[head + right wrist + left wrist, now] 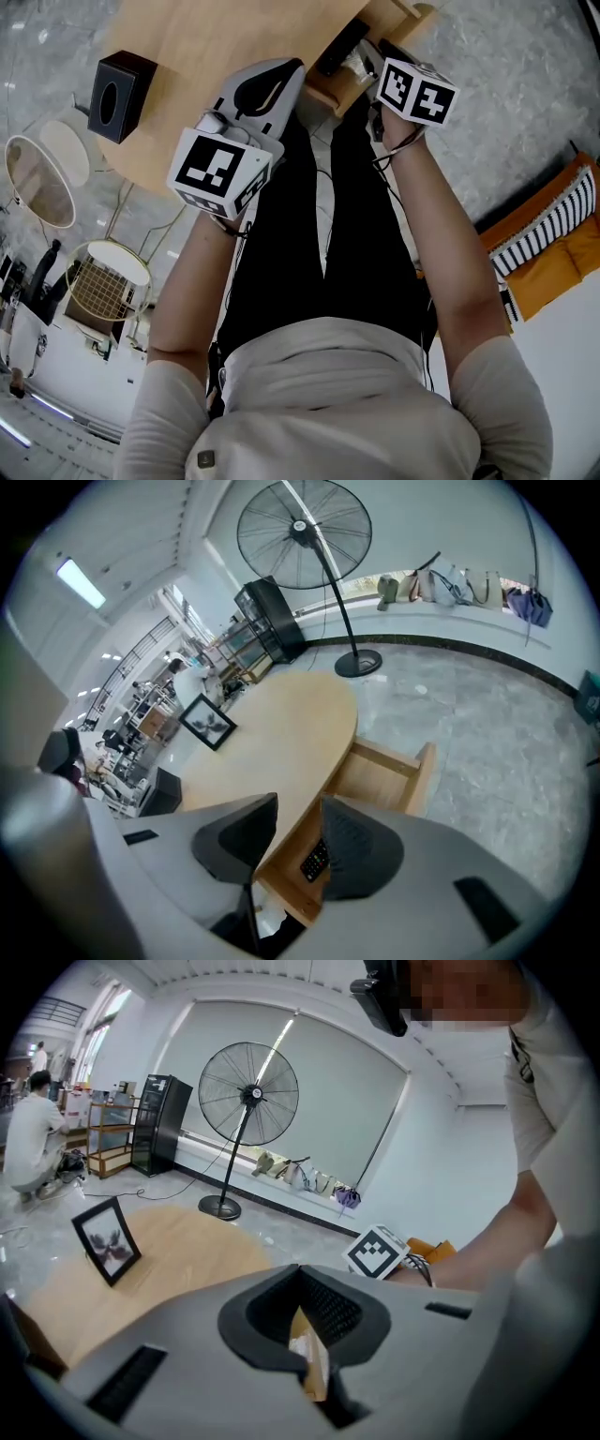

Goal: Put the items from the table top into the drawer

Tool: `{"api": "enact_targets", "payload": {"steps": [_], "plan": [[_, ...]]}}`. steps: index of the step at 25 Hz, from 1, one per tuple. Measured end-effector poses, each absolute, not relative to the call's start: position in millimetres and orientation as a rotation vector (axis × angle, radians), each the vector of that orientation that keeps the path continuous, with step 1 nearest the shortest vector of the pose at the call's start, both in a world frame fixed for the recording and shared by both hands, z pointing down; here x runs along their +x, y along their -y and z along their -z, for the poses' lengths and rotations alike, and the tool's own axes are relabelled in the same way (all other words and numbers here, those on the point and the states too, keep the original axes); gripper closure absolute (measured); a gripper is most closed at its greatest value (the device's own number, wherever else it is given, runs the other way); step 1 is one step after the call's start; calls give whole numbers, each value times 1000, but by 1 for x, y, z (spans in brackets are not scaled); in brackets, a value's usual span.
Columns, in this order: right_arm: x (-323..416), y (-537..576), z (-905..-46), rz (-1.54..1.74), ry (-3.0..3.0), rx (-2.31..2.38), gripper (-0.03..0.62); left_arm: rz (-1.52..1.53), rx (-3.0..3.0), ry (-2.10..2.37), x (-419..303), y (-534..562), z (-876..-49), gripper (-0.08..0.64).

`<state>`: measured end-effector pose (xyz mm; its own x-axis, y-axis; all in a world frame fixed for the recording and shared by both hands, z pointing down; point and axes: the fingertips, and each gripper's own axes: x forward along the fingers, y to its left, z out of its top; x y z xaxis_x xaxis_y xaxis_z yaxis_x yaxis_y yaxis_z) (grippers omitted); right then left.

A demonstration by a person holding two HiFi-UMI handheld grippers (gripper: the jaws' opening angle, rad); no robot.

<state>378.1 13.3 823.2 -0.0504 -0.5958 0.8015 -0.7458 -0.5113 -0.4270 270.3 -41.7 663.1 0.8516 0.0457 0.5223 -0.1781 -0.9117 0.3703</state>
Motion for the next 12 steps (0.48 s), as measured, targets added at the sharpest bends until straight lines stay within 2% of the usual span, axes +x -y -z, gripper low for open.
{"api": "enact_targets", "payload": {"steps": [12], "plan": [[346,-26,-581,-1176,1851,1954,505,-622,2727,203,244,30,-488,551]]}}
